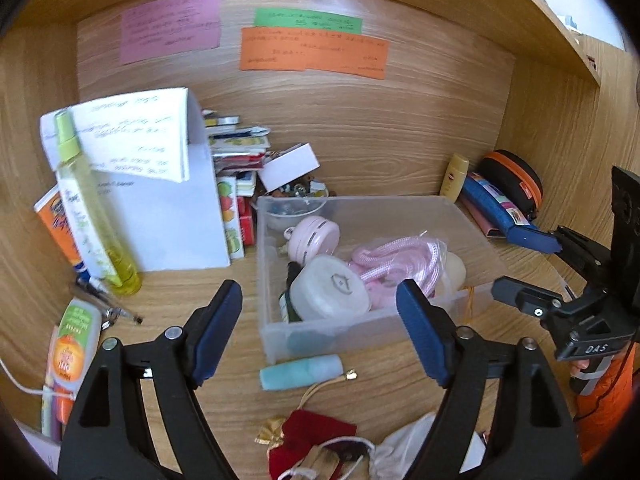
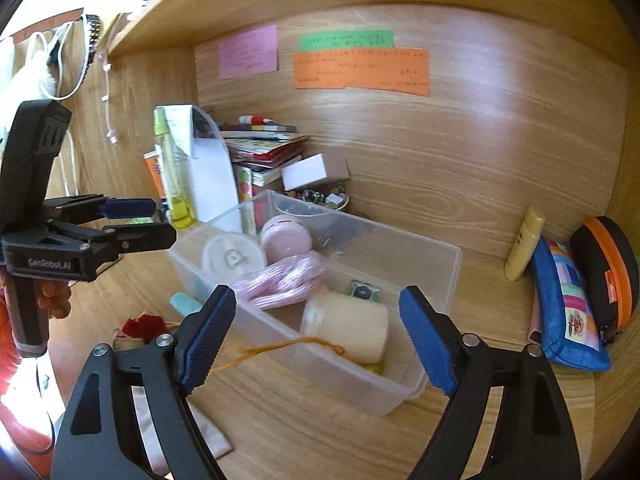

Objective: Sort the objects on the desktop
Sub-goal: 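Move the left tool to the beige stone while the right tool approaches the blue Max box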

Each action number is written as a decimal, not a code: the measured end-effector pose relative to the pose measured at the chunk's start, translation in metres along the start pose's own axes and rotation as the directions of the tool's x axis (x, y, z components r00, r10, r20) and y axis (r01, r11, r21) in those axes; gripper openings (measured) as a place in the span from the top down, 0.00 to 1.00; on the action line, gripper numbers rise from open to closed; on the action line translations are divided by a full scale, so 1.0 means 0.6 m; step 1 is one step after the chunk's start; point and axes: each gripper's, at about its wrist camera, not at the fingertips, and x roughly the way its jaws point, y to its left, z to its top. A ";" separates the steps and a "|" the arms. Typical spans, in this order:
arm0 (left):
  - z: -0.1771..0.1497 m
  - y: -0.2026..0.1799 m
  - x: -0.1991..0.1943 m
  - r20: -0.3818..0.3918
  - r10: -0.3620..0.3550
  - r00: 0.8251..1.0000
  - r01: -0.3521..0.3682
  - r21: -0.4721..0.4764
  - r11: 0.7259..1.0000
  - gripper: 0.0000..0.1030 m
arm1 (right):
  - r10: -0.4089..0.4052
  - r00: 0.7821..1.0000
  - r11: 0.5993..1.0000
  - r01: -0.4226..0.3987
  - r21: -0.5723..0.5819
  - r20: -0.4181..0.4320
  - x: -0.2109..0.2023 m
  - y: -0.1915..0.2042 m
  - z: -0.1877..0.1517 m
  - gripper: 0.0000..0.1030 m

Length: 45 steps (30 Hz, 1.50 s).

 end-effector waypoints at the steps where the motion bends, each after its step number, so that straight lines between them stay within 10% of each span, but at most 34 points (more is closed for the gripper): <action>1: -0.003 0.003 -0.004 -0.001 0.001 1.000 -0.001 -0.006 1.000 0.23 | 0.001 1.000 1.000 -0.001 -0.004 -0.002 -0.003 0.004 -0.003 0.20; 34: -0.164 0.028 -0.056 -0.106 0.048 0.993 -0.054 -0.058 0.997 0.18 | 0.044 0.980 0.995 -0.061 -0.083 -0.192 -0.051 0.123 -0.135 0.16; 45: -0.183 0.014 -0.042 -0.148 -0.026 0.989 0.016 -0.064 0.998 0.54 | 0.058 0.976 0.997 -0.067 -0.032 -0.212 -0.072 0.117 -0.165 0.16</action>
